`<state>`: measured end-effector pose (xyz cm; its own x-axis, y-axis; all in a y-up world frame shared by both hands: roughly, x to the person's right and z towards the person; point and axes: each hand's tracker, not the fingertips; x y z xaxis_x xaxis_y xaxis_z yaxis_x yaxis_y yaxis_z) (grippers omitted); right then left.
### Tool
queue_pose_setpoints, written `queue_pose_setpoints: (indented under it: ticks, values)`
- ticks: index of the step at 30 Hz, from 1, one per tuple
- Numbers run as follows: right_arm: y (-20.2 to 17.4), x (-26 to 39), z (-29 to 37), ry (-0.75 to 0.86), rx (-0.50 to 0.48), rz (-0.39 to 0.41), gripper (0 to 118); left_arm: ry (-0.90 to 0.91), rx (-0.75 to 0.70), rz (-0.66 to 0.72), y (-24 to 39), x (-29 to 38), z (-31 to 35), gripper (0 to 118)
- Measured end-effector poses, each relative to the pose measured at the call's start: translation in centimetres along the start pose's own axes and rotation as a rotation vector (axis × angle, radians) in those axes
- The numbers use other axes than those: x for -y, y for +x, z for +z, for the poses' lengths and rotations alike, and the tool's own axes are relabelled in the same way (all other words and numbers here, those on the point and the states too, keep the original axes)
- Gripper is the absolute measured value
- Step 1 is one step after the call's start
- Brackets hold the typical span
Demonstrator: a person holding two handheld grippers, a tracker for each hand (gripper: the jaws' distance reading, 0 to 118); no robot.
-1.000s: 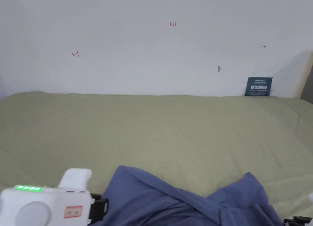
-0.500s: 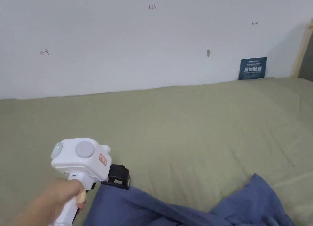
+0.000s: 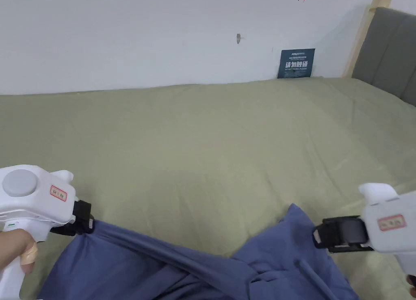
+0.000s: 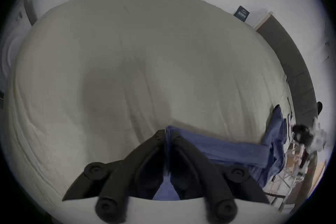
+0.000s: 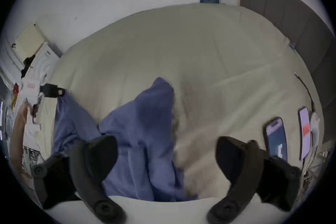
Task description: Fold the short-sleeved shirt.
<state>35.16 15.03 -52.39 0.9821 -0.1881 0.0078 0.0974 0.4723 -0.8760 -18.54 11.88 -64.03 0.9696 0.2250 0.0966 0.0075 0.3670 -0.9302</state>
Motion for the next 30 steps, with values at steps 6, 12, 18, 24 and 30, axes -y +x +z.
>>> queue_pose_setpoints:
  ticks: [6, 12, 18, 24, 30]
  values:
    - [-0.7, -2.3, -5.3, -0.182, 0.116, 0.073, 76, -0.023, -0.017, -0.034, 0.3, 0.1, 0.1, 5]
    - [-1.9, -2.2, -4.2, -0.154, 0.125, 0.105, 4, -0.037, -0.007, -0.024, 0.2, 0.4, 0.0, 5]
    - [-3.6, -2.9, 0.1, -0.051, 0.074, 0.135, 1, -0.003, 0.005, -0.022, 0.0, 0.1, 1.4, 5]
    - [-4.6, -5.6, 4.0, 0.051, -0.070, 0.047, 1, 0.142, 0.038, -0.040, 0.4, -1.4, 7.4, 5]
    - [-7.2, -10.0, 7.4, 0.140, -0.130, 0.039, 1, 0.293, 0.026, -0.049, -0.3, -3.7, 15.3, 5]
